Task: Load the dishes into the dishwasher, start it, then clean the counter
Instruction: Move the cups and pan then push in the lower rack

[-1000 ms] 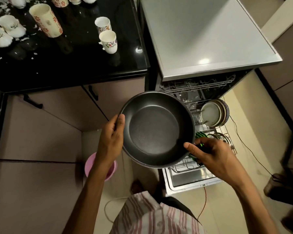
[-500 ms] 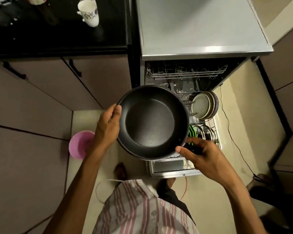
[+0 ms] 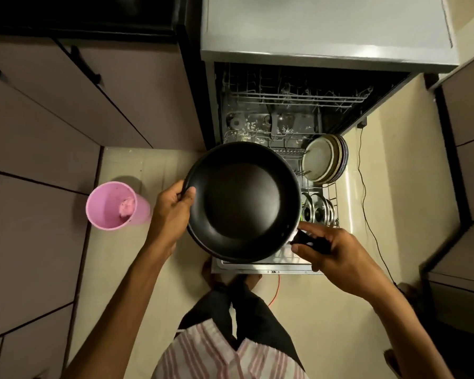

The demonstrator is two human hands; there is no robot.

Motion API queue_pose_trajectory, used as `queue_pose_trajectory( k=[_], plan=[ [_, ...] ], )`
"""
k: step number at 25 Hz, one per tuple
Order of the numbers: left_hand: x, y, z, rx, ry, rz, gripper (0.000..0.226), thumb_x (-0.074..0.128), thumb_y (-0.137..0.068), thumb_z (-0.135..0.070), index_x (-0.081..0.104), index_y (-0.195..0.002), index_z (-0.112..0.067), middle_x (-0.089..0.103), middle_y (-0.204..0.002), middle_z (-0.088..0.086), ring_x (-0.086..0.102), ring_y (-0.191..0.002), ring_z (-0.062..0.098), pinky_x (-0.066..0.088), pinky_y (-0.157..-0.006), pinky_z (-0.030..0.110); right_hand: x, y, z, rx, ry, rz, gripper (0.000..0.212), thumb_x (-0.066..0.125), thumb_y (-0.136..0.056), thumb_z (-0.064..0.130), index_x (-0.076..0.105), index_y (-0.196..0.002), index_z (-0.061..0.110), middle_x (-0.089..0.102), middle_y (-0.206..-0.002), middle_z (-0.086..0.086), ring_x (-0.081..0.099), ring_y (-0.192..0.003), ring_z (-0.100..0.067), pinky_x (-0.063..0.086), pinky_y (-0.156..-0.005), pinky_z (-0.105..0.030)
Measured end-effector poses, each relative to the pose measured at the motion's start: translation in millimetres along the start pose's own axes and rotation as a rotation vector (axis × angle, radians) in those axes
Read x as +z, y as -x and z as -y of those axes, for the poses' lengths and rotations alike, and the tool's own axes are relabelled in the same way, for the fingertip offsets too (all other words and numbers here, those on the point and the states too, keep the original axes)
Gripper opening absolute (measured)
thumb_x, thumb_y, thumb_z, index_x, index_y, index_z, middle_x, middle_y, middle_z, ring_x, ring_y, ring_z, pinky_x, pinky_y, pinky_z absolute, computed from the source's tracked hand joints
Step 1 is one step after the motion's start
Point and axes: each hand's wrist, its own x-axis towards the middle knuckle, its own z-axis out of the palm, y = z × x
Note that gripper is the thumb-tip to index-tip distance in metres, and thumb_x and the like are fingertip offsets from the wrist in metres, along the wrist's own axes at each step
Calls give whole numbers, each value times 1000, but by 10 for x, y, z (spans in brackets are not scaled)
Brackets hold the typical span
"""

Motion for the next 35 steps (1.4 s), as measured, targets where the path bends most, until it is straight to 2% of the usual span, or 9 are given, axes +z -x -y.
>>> queue_pose_trajectory(
  k=[4, 8, 13, 16, 19, 24, 27, 30, 35],
  plan=[
    [218, -562, 274, 5, 12, 65, 22, 50, -98, -9, 66, -100, -25, 70, -92, -5, 63, -74, -4, 49, -63, 8, 46, -402, -342, 83, -3, -8, 43, 70, -89, 21, 59, -129, 30, 70, -81, 10, 67, -67, -6, 51, -63, -16],
    [562, -1277, 621, 50, -44, 122, 26, 62, -91, -7, 66, -90, -32, 71, -87, -11, 67, -77, -1, 52, -69, 12, -56, -979, -774, 118, 67, -31, 38, 72, -86, 20, 64, -123, 28, 71, -70, 13, 67, -65, -2, 48, -60, -10],
    [1166, -2521, 1102, 207, -225, 123, 25, 69, -82, -1, 66, -95, -22, 68, -83, -10, 62, -72, -6, 48, -69, 10, -242, -2091, -1448, 43, 128, -65, 48, 73, -84, 13, 61, -112, 51, 76, -85, 0, 72, -71, -19, 58, -68, -40],
    [1469, -3153, 1310, 304, -330, 59, 14, 66, -87, -8, 68, -98, -17, 70, -86, -5, 66, -81, 6, 51, -75, 20, -305, -2767, -1827, 14, 154, -121, 37, 72, -85, 9, 66, -114, 32, 72, -69, 8, 68, -60, -15, 57, -53, -25],
    [1698, -3615, 1388, 381, -386, -62, 9, 61, -93, -19, 64, -85, -21, 59, -69, -13, 52, -61, -7, 39, -60, 7, -324, -3397, -2109, -24, 229, -178, 41, 70, -87, 11, 63, -125, 23, 72, -89, 6, 71, -76, -19, 59, -67, -32],
    [1869, -4100, 1518, 468, -597, -184, 21, 56, -93, -15, 62, -74, -7, 54, -67, 1, 57, -65, 14, 31, -54, 13, -369, -4226, -2396, -247, 466, -268, 50, 66, -90, 11, 54, -137, 25, 70, -116, -10, 67, -103, -26, 51, -93, -34],
    [1984, -4301, 1726, 475, -651, -236, 20, 51, -91, -11, 66, -82, -2, 58, -76, 9, 62, -80, 30, 36, -61, 24, -367, -4624, -2549, -264, 586, -295, 43, 60, -92, 10, 57, -133, 22, 70, -107, -17, 66, -99, -34, 52, -87, -38],
    [2097, -4473, 1844, 530, -655, -284, 22, 46, -89, -10, 66, -85, -2, 64, -80, 14, 63, -79, 28, 38, -62, 25, -354, -4951, -2682, -274, 602, -325, 43, 59, -92, 13, 56, -134, 24, 69, -113, -15, 64, -104, -35, 53, -91, -41],
    [2187, -4662, 1975, 522, -719, -320, 26, 42, -86, -10, 67, -89, -3, 65, -83, 14, 62, -80, 24, 36, -65, 22, -183, -5380, -2919, -188, 607, -318, 39, 57, -95, 13, 56, -132, 24, 67, -113, -9, 63, -99, -28, 43, -75, -26]
  ],
)
